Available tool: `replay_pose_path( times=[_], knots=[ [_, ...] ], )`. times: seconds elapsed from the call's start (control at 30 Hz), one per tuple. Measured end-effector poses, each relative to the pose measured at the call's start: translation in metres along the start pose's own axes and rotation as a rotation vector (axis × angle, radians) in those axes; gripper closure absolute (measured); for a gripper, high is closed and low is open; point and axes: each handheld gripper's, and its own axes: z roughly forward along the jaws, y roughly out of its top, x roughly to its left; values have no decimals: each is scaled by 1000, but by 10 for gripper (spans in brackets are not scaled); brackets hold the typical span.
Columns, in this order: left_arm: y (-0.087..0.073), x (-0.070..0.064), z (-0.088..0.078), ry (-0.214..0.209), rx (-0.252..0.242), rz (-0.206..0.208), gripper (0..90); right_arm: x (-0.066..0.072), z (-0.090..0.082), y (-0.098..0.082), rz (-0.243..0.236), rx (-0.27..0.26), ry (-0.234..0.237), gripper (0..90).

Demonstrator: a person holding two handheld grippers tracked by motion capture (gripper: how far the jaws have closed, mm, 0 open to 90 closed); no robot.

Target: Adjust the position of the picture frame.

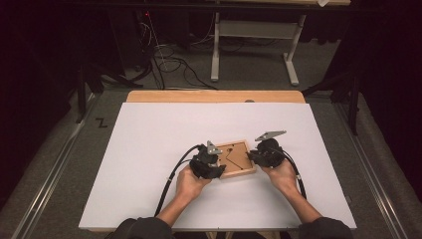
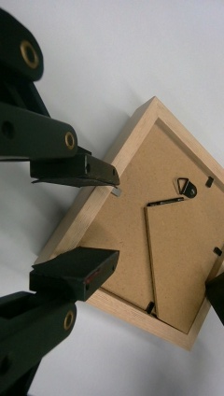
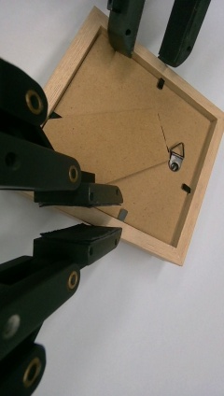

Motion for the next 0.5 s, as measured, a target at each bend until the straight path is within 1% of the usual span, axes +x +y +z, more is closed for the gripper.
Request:
replay_pose_path(
  times=[0.1,0.27,0.37,0.5],
  knots=[
    [-1,-4,-2,-12,4,14,574,0,-4,-6,1,-8,15,794],
    [-2,-8,-3,-15,7,29,576,0,-7,-10,1,-5,22,793],
    [-3,-10,-3,-24,8,33,576,2,-10,-13,11,-5,25,792],
    [-4,-13,-5,-32,13,45,575,3,-13,-16,7,2,24,791]
  ],
)
